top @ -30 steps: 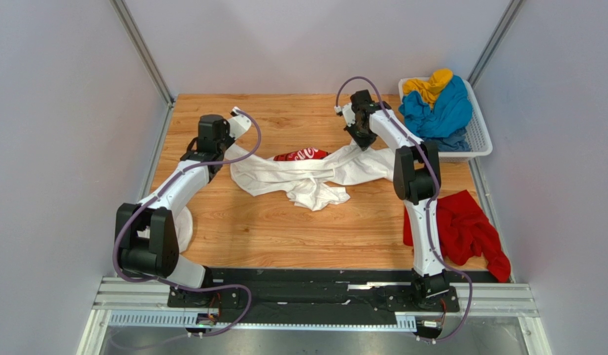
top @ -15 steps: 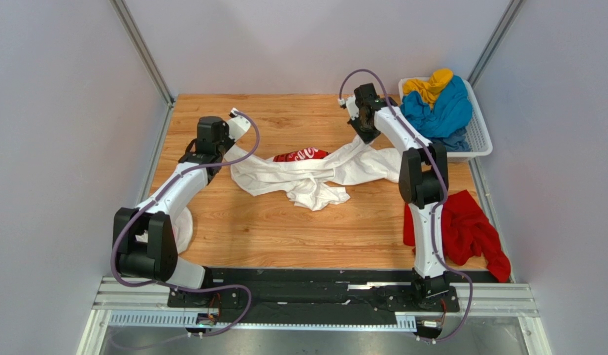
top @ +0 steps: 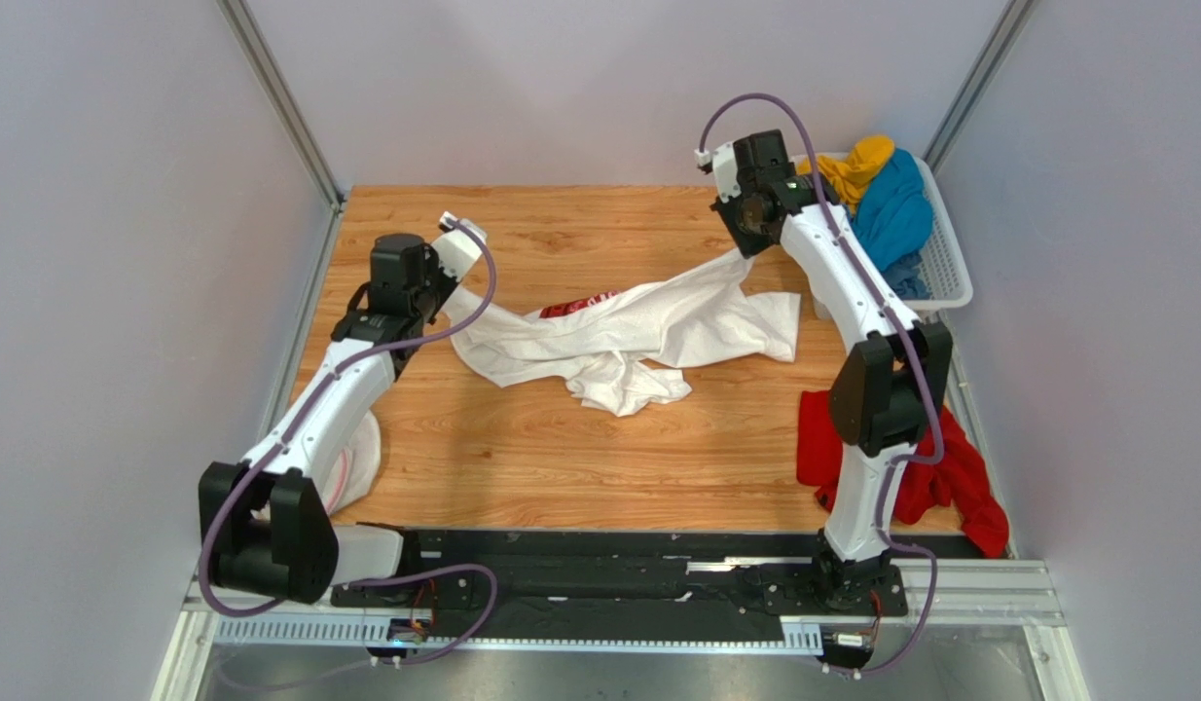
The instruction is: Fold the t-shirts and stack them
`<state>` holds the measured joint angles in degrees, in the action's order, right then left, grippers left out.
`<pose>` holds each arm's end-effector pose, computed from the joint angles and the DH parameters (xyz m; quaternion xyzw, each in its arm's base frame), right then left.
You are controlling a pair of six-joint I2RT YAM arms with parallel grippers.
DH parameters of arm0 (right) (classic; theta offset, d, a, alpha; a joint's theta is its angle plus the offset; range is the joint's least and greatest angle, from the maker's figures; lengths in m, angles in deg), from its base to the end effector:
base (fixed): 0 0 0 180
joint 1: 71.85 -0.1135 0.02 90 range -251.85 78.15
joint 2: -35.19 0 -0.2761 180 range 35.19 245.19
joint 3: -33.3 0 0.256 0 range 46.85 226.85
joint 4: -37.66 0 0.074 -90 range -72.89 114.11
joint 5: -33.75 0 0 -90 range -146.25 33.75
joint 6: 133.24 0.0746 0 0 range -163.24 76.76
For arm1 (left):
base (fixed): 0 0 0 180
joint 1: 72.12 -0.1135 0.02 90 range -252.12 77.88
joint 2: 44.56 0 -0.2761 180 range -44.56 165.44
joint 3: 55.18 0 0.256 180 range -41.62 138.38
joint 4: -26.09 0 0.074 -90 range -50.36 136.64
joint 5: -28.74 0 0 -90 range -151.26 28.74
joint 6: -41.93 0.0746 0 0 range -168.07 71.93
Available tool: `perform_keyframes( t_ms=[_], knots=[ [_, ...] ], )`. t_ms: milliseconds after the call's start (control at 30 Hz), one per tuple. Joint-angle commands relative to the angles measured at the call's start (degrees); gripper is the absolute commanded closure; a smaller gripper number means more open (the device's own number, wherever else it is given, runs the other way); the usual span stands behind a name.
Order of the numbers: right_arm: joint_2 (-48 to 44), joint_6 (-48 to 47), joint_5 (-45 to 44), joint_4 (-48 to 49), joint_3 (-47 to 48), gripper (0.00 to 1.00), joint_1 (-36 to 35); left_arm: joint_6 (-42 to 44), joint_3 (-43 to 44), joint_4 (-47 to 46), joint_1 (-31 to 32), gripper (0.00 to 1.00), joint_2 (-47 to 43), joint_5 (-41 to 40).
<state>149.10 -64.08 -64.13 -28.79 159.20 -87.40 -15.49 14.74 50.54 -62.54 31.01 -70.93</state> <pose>0.4539 0.1157 0.2987 -0.2767 0.9091 -0.0794 0.3011 0.3310 -0.0432 0.2817 0.2713 0.8207 0.1707 0.4729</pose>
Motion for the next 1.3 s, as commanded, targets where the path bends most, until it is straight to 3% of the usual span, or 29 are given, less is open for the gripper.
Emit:
perform_keyframes(
  t_ms=[0, 233, 367, 600, 733, 1100, 1267],
  knots=[
    [-10.62, 3.79, 2.51, 0.17, -3.37, 1.0, 0.26, -5.94, 4.1, 4.12, -0.27, 1.0, -7.44, 7.99],
    [-27.58, 7.04, 3.93, 1.13, -5.31, 1.0, -2.38, -14.2, 15.68, 12.21, -0.27, 1.0, -15.71, 18.45],
    [-34.79, 9.94, 3.14, 0.88, 1.08, 1.0, -2.91, -17.37, 24.57, 16.34, -0.27, 1.0, -17.3, 16.45],
    [-34.02, 7.93, -3.54, -1.15, 14.36, 1.0, -2.91, -16.68, 35.29, 15.48, -0.27, 1.0, -18.44, 4.5],
    [-34.37, 5.73, -6.71, 2.71, 13.77, 1.0, -2.91, -13.69, 39.44, 12.31, -0.27, 1.0, -17.22, -2.62],
    [-33.4, -7.18, -11.54, 14.14, 11.48, 1.0, -2.91, -12.02, 56.21, 14.06, -0.27, 1.0, -8.08, -1.58],
    [-32.87, -12.02, -15.4, 18.7, 11.74, 1.0, -2.91, -8.15, 58.69, 9.96, -0.27, 1.0, -6.14, -2.19]
  ],
)
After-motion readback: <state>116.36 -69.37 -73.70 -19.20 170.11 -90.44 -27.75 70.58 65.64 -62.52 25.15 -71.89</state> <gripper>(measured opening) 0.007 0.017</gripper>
